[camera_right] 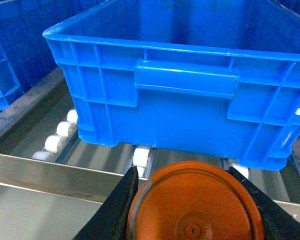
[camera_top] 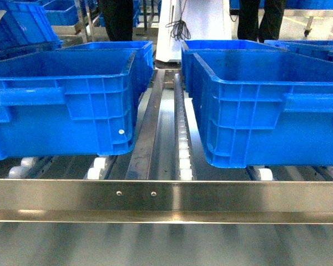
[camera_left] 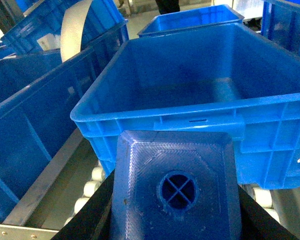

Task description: Sort blue parts and orange caps into right shelf containers

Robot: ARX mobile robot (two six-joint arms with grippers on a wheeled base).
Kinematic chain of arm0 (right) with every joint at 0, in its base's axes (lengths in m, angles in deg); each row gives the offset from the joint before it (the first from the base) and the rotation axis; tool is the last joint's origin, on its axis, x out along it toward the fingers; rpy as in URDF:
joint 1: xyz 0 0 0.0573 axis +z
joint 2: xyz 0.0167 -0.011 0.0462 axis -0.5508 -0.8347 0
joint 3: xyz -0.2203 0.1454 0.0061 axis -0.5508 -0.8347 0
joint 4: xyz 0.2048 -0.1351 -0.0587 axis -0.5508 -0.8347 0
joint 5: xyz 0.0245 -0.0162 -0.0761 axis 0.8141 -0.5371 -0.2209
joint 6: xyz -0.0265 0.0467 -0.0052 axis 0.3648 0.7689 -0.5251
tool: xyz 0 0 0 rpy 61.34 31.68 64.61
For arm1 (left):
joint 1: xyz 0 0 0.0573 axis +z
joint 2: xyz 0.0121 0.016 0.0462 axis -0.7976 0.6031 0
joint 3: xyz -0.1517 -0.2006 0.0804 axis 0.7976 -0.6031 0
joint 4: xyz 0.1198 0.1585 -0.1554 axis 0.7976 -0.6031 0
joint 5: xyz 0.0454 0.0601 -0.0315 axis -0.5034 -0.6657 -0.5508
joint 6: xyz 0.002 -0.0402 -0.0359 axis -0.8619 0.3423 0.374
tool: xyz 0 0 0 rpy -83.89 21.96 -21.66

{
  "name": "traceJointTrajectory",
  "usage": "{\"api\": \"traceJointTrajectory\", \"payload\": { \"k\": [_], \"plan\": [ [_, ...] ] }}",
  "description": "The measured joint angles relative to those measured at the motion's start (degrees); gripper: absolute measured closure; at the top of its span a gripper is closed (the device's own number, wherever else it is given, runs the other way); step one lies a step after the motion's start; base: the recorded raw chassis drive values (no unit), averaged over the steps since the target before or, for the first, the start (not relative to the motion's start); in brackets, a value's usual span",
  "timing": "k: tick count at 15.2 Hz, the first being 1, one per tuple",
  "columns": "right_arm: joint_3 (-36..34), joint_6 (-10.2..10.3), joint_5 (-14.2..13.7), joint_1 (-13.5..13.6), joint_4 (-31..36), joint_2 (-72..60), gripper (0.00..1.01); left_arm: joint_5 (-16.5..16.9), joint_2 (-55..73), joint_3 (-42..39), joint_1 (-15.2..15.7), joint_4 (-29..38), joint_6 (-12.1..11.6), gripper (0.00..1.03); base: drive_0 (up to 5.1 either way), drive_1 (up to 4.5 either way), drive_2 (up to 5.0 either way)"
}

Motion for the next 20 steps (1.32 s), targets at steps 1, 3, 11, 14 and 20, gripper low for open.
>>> {"api": "traceJointTrajectory", "payload": {
  "k": [1, 3, 11, 14, 20],
  "plan": [
    [0.0, 0.0, 0.0, 0.0, 0.0, 0.0, 0.58, 0.0, 0.0, 0.0, 0.0, 0.0, 0.0, 0.59, 0.0, 0.00, 0.0],
    [0.0, 0.0, 0.0, 0.0, 0.0, 0.0, 0.58, 0.0, 0.0, 0.0, 0.0, 0.0, 0.0, 0.59, 0.0, 0.00, 0.0],
    [0.0, 0.0, 0.0, 0.0, 0.0, 0.0, 0.58, 0.0, 0.0, 0.0, 0.0, 0.0, 0.0, 0.59, 0.0, 0.00, 0.0],
    [0.0, 0.0, 0.0, 0.0, 0.0, 0.0, 0.58, 0.0, 0.0, 0.0, 0.0, 0.0, 0.0, 0.59, 0.0, 0.00, 0.0],
    [1.2, -1.8, -10.8, 1.6, 5.4, -1.9, 0.58, 0.0, 0.0, 0.0, 0.0, 0.0, 0.0, 0.59, 0.0, 0.00, 0.0]
  ]
}}
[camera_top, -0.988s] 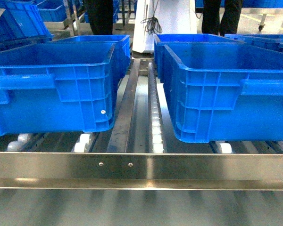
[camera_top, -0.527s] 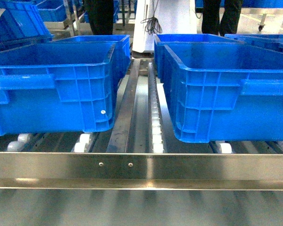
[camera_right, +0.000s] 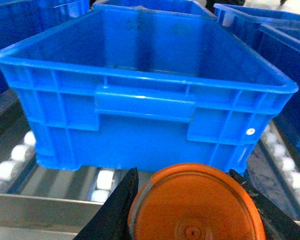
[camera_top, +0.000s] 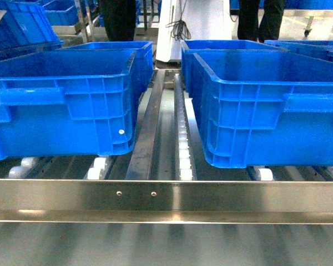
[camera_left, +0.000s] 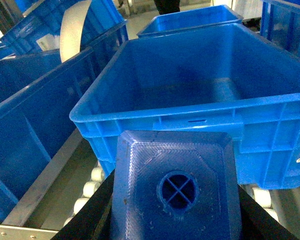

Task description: Sort blue parts and orange caps into right shelf containers

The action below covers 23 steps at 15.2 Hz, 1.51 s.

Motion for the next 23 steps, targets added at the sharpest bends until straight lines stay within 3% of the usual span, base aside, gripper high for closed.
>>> {"api": "traceJointTrajectory", "payload": {
  "k": [2, 4, 7, 8, 9, 11, 12, 13, 14, 16, 18, 19, 20, 23],
  "plan": [
    [7.1, 0.0, -1.2, -0.2, -3.4, -1.7, 0.58, 0.0, 0.0, 0.0, 0.0, 0.0, 0.0, 0.59, 0.0, 0.00, 0.0],
    [19.5, 1.2, -0.4, -0.6, -3.5, -9.5, 0.58, 0.0, 0.0, 0.0, 0.0, 0.0, 0.0, 0.59, 0.0, 0.00, 0.0],
    [40.1, 1.3, -0.5, -0.5, -7.5, -27.6, 0.58, 0.0, 0.0, 0.0, 0.0, 0.0, 0.0, 0.59, 0.0, 0.00, 0.0],
    [48.4, 1.9, 0.3, -0.6, -9.4, -35.4, 0.45, 0.0, 0.0, 0.0, 0.0, 0.0, 0.0, 0.59, 0.0, 0.00, 0.0],
    [51.8, 1.7, -0.3, -0.5, -6.3, -40.6, 0.28, 0.0, 0.0, 0.0, 0.0, 0.0, 0.0, 0.59, 0.0, 0.00, 0.0],
    [43.4, 1.6, 0.0, -0.5, -0.5, -36.8, 0.04, -1.2, -0.3, 0.8, -0.1, -3.7, 0.6, 0.59, 0.0, 0.00, 0.0],
    [37.7, 1.1, 0.5, -0.4, 2.5, -31.8, 0.03, -3.5, -0.1, 3.3, -0.4, -9.2, 1.8, 0.59, 0.0, 0.00, 0.0],
    [30.3, 0.4, 1.0, -0.1, 4.9, -24.9, 0.03, -1.9, 1.8, 9.6, -0.1, -10.1, 3.5, 0.59, 0.0, 0.00, 0.0],
    [23.5, 0.4, 1.4, 0.4, 5.4, -21.2, 0.03, -0.1, 6.2, 17.8, 0.4, -7.3, 3.5, 0.59, 0.0, 0.00, 0.0],
    [16.8, 0.5, 0.5, 0.6, 5.6, -18.2, 0.03, 3.2, 18.5, 30.5, 0.8, -8.7, 4.7, 0.59, 0.0, 0.00, 0.0],
    [16.5, 1.2, 0.0, 0.6, 5.8, -14.4, 0.03, 5.4, 31.4, 43.1, 1.2, -13.3, 7.4, 0.59, 0.0, 0.00, 0.0],
    [16.5, 1.5, 0.0, 0.6, 5.8, -13.5, 0.03, 5.2, 37.1, 48.5, 1.6, -13.7, 8.1, 0.55, 0.0, 0.00, 0.0],
    [16.5, 1.9, -0.4, 0.6, 5.6, -13.1, 0.03, 4.3, 41.8, 52.9, 1.6, -13.7, 9.2, 0.43, 0.0, 0.00, 0.0],
    [15.1, 2.6, -1.0, 0.6, 5.2, -13.1, 0.03, 5.7, 39.3, 47.7, 1.6, -11.3, 10.6, 0.19, 0.0, 0.00, 0.0]
  ]
}}
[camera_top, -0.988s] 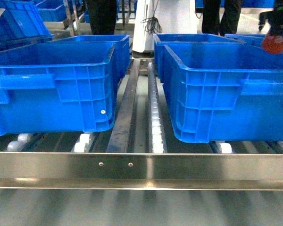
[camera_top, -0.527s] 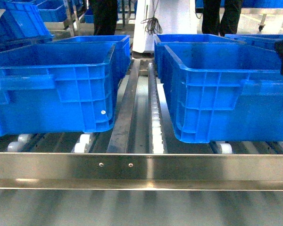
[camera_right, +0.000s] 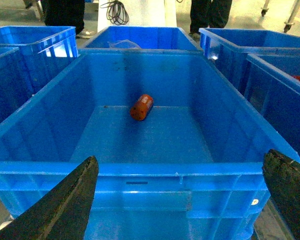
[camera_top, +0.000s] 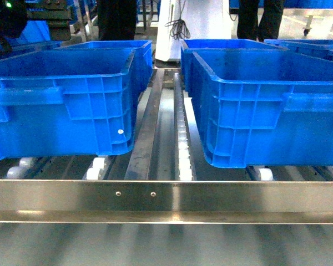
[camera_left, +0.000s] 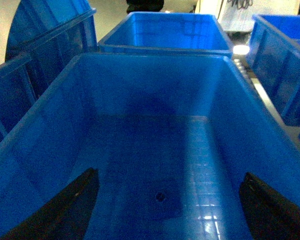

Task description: Sort blue parts and orange caps into right shelf containers

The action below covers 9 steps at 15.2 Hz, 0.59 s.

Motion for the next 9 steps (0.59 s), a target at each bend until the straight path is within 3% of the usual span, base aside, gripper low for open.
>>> {"api": "traceJointTrajectory", "payload": {
  "k": [1, 2, 3, 5, 6, 7, 9],
  "plan": [
    [-0.5, 0.2, -0.2, 0.1, 0.1, 0.0, 0.03, 0.6, -5.1, -5.5, 0.3, 3.0, 0.5, 0.08, 0.0, 0.00, 0.0],
    [-0.9, 0.7, -0.2, 0.5, 0.4, 0.0, 0.03, 0.9, -12.7, -11.7, 0.9, 5.6, 0.8, 0.04, 0.0, 0.00, 0.0],
    [-1.6, 1.3, 0.0, 0.9, 1.3, 0.0, 0.03, 2.6, -20.2, -17.8, 1.6, 7.3, 2.1, 0.05, 0.0, 0.00, 0.0],
    [-3.4, 2.2, 0.9, 1.6, 2.2, -0.1, 0.04, 2.5, -35.7, -33.5, 3.2, 10.2, 1.9, 0.06, 0.0, 0.00, 0.0],
    [-6.4, 2.8, -0.6, 1.9, 11.6, -0.8, 0.16, 7.6, -39.4, -40.9, 4.3, 16.9, 0.9, 0.19, 0.0, 0.00, 0.0],
    [-10.2, 3.0, -0.7, 1.8, 15.5, 1.0, 0.29, 9.7, -40.8, -45.6, 4.3, 20.0, 0.2, 0.31, 0.0, 0.00, 0.0],
    [-16.6, 3.0, -0.4, 0.7, 16.4, 6.7, 0.54, 10.3, -45.1, -53.5, 4.2, 22.3, 0.0, 0.57, 0.0, 0.00, 0.0]
  ]
}}
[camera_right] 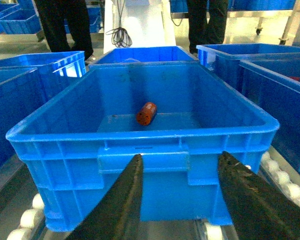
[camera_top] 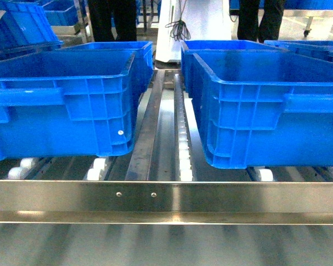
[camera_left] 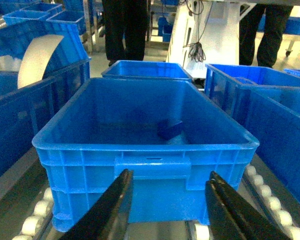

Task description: Sort blue parts and orange caps into right shelf containers

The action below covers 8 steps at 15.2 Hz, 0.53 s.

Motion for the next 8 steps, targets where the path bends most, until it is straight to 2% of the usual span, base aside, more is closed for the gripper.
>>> {"api": "traceJointTrajectory", "payload": {
  "k": [1, 3, 4, 5, 6, 8],
  "plan": [
    [-2.6, 0.0, 2.6, -1.8, -0.1, 2.8, 0.67, 0.0, -2.6, -2.8, 0.0, 1.0, 0.0, 0.70, 0.0, 0.00, 0.0],
    [-7.1, 0.2, 2.9, -3.0, -1.4, 8.2, 0.93, 0.0, -6.8, -7.8, 0.1, 1.5, 0.0, 0.95, 0.0, 0.00, 0.0],
    [-9.0, 0.4, 3.1, -2.9, -2.4, 11.0, 0.99, 0.0, -8.7, -10.0, 0.0, 1.4, -0.1, 1.01, 0.0, 0.00, 0.0],
    [-10.5, 0.4, 3.1, -2.9, -3.5, 13.7, 0.99, 0.0, -11.0, -11.8, 0.1, 0.9, -0.1, 1.01, 0.0, 0.00, 0.0],
    [-12.9, 0.4, 3.1, -2.9, 0.8, 14.0, 0.99, -0.1, -13.2, -13.3, 0.1, 0.5, -0.1, 1.01, 0.0, 0.00, 0.0],
    [-16.3, 0.4, 3.1, -2.9, -4.4, 18.5, 0.99, 0.0, -17.6, -16.0, 0.1, -1.4, -0.2, 1.01, 0.0, 0.00, 0.0]
  ]
}}
